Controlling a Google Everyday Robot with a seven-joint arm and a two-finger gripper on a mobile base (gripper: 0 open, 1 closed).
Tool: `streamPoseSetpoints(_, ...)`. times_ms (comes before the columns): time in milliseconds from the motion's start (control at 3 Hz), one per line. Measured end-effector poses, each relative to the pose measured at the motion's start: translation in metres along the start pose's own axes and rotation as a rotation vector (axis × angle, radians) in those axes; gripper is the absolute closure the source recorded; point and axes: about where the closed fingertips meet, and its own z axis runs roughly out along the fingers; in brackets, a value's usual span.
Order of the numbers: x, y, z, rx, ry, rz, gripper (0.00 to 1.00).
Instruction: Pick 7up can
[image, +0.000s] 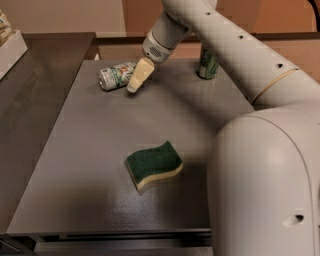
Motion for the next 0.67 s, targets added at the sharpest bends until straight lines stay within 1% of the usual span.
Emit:
streamPoseSetpoints(333, -0.010, 0.000, 0.020, -0.021, -0.017, 0.007, 0.00)
streamPoseSetpoints(667, -0.019, 0.003, 0.030, -0.036, -0.043, 0.009, 0.00)
